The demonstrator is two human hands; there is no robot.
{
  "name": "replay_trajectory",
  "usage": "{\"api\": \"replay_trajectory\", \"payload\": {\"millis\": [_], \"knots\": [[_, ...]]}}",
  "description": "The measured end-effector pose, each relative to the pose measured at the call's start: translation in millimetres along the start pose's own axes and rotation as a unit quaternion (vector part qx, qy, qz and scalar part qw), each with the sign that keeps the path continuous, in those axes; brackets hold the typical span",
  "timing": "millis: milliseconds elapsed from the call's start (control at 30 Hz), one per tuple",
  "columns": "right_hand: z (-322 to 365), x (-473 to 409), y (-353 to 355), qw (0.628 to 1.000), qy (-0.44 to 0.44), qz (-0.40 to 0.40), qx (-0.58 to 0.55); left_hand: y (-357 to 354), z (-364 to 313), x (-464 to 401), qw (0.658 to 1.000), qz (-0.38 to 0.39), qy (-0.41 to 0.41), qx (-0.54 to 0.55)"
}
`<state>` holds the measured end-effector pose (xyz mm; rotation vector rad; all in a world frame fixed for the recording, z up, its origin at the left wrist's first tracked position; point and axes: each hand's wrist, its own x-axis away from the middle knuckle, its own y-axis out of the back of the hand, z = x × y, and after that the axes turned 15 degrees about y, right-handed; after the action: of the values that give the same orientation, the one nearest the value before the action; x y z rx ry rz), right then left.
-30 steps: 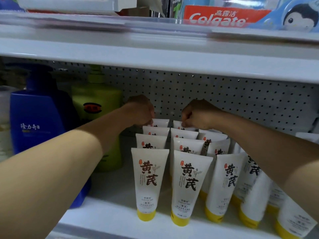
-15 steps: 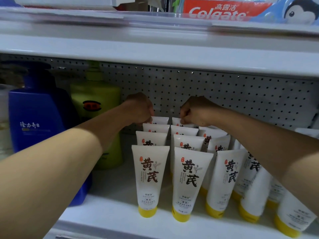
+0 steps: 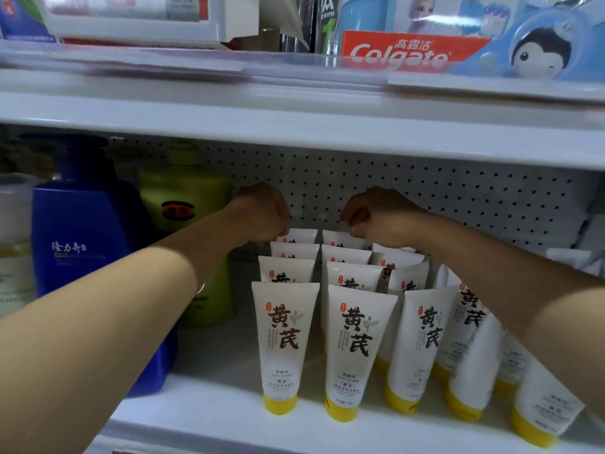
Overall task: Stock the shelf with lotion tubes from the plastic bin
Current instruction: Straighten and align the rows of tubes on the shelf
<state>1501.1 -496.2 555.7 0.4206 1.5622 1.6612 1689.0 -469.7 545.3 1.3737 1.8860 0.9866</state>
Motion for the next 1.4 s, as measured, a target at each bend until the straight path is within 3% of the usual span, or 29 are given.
{"api": "replay_trajectory", "payload": {"millis": [133, 367, 933, 1400], "knots": [[10, 16, 8, 0.998, 0.021, -0.045, -0.038, 8, 1, 11, 0.999, -0.012, -0.019, 0.040], [16, 28, 0, 0.999, 0.024, 0.037, -0.015, 8, 14, 26, 0.993, 0.116, -0.004, 0.022], [16, 26, -3, 0.999, 0.010, 0.049, -0.013, 3, 15, 23, 0.996, 0.086, -0.018, 0.014], [18, 48, 8, 0.994, 0.036, -0.076, -0.067, 2, 12, 33, 0.995, 0.082, 0.019, 0.051]]}}
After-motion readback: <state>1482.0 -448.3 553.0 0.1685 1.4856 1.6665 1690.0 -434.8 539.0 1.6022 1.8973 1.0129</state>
